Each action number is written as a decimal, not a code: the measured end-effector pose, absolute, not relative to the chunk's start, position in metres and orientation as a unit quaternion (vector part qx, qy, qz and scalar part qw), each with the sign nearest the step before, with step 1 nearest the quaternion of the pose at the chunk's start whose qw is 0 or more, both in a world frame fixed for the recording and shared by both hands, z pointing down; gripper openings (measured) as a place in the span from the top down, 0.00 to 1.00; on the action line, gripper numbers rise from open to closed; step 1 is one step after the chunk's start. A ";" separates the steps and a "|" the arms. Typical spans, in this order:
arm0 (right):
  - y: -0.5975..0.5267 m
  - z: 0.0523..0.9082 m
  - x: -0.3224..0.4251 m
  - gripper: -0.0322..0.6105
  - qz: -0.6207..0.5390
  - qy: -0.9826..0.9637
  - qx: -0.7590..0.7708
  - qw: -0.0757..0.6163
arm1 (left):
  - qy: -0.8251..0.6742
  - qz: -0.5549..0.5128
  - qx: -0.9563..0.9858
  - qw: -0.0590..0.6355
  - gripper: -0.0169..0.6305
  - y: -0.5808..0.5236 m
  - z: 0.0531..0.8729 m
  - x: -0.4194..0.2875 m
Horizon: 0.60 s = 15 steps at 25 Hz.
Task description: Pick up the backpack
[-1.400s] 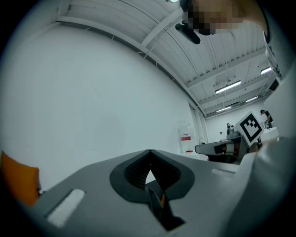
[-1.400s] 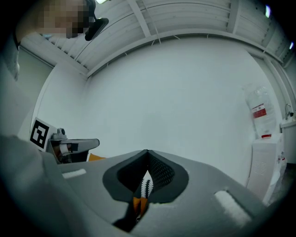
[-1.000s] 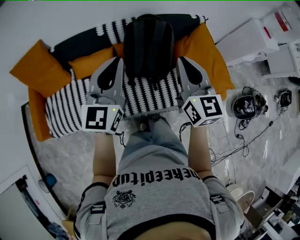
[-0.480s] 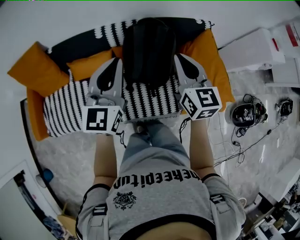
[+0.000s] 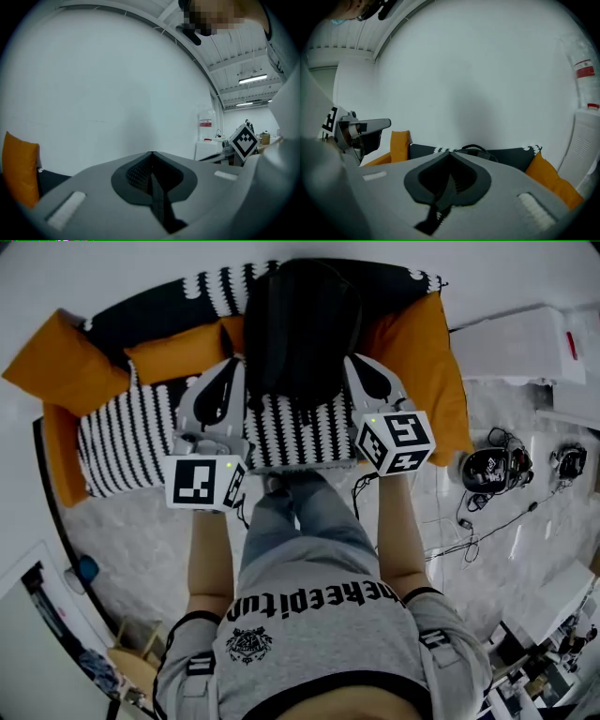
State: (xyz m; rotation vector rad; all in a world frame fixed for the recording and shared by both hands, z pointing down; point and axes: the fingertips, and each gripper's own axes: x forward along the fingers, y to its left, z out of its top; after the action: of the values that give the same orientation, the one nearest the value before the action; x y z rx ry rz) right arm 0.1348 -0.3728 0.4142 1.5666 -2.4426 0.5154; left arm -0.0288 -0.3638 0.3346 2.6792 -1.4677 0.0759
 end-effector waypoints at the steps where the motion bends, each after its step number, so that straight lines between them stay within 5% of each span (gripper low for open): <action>1: -0.373 0.420 0.134 0.95 0.179 -0.826 0.525 0.101 | -0.481 0.027 0.875 0.046 0.94 -0.364 0.338 -0.029; 15: -0.390 0.500 0.111 0.92 0.245 -0.829 0.485 0.134 | -0.485 0.046 0.870 0.077 0.94 -0.362 0.381 -0.031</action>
State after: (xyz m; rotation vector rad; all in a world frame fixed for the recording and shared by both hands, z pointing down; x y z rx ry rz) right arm 0.1106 -0.3897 0.5000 1.4071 -2.4022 0.7104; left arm -0.0314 -0.3623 0.3810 2.6052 -1.4542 0.1367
